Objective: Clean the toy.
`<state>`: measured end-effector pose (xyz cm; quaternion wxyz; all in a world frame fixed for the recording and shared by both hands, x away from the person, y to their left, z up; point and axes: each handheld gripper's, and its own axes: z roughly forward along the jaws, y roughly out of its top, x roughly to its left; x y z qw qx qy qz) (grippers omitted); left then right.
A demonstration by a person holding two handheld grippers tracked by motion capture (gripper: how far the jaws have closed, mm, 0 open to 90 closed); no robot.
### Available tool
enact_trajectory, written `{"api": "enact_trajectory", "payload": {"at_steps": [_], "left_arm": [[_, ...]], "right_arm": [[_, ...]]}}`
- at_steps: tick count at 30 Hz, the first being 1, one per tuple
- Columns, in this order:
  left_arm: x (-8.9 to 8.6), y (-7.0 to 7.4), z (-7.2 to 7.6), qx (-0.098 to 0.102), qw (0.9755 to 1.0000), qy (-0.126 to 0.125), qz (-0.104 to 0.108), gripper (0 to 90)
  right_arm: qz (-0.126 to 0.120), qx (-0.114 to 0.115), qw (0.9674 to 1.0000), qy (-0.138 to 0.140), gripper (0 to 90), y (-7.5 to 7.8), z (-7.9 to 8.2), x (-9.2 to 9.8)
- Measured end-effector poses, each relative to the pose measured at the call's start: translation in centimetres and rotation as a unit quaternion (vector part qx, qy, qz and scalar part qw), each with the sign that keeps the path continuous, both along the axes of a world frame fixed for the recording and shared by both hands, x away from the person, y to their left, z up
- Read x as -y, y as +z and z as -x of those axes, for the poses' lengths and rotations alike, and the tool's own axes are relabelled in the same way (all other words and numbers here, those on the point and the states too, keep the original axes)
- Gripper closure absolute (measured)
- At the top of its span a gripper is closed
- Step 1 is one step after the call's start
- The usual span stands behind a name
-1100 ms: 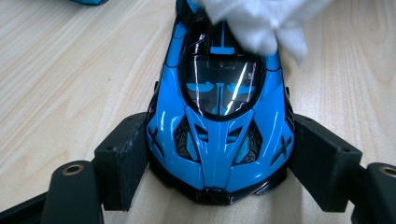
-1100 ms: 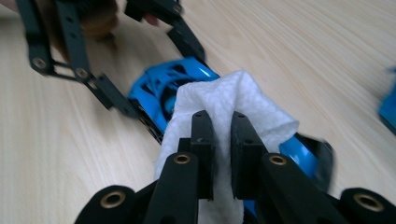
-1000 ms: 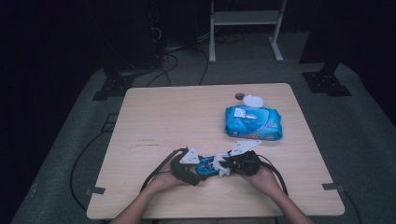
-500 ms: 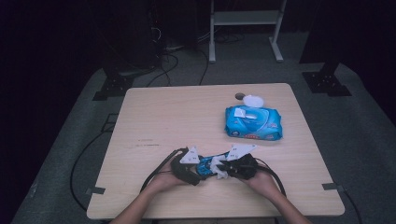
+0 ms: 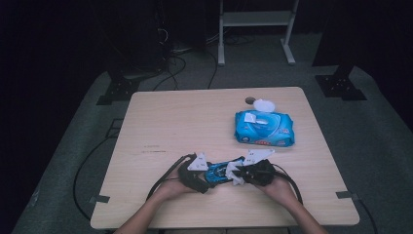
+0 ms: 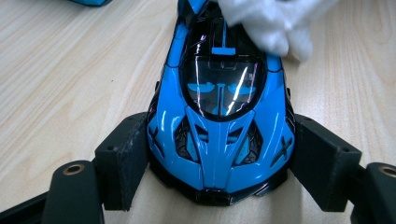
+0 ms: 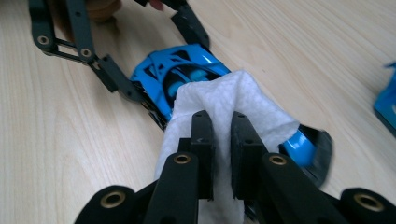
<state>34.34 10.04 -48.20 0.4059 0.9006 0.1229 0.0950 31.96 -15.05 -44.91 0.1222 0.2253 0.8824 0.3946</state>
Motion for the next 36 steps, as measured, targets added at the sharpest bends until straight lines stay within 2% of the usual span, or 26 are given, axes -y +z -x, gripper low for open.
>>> {"api": "enact_trajectory", "payload": {"at_steps": [2,4,7,12,17,20,22,24,26,28,30,32,36], "left_arm": [[0.0,0.0,0.0,0.0,1.0,0.003,0.0,24.9],[0.0,0.0,0.0,0.0,1.0,0.004,0.001,24.9],[0.1,0.0,0.0,0.0,1.0,0.004,0.002,25.0],[0.1,0.0,0.0,0.0,1.0,0.005,0.002,25.0],[0.1,0.0,0.0,0.0,1.0,0.006,0.002,25.0],[0.1,0.0,0.0,0.0,1.0,0.006,0.002,25.0],[0.1,0.0,0.0,0.001,1.0,0.005,0.001,25.0],[0.1,0.0,0.0,0.0,1.0,0.006,0.002,25.0],[0.1,0.0,0.0,-0.001,1.0,0.006,0.002,25.0],[0.2,0.0,0.0,-0.002,1.0,0.007,0.003,24.9],[0.2,0.0,0.0,-0.002,1.0,0.008,0.004,25.0],[0.2,0.0,0.0,-0.002,1.0,0.007,0.004,25.0],[0.2,0.0,-0.1,-0.002,1.0,0.007,0.003,25.0]], "right_arm": [[0.005,0.005,1.0,0.001,81.3,0.1,0.0,-0.4],[-0.004,-0.007,1.0,0.0,81.4,0.0,-0.3,-0.2],[-0.006,-0.011,0.9999,0.009,81.5,0.1,-0.4,-0.6],[-0.003,-0.029,0.9986,0.044,81.4,0.4,-0.8,-3.7],[0.005,-0.045,0.9972,0.059,81.6,0.1,-1.5,-6.3],[0.003,-0.059,0.9965,0.059,81.7,0.2,-2.0,-6.2],[0.006,-0.056,0.9973,0.046,81.7,0.5,-2.3,-5.6],[0.004,-0.064,0.997,0.043,81.8,0.6,-2.5,-5.4],[0.011,-0.059,0.9973,0.043,81.8,0.5,-2.5,-6.0],[0.014,-0.06,0.9967,0.053,81.8,0.2,-2.5,-7.2],[0.022,-0.051,0.9965,0.063,81.8,0.0,-2.5,-8.1],[0.021,-0.055,0.9963,0.063,81.9,0.1,-2.7,-8.2],[0.018,-0.047,0.9983,0.027,82.0,0.5,-3.3,-6.6]]}}
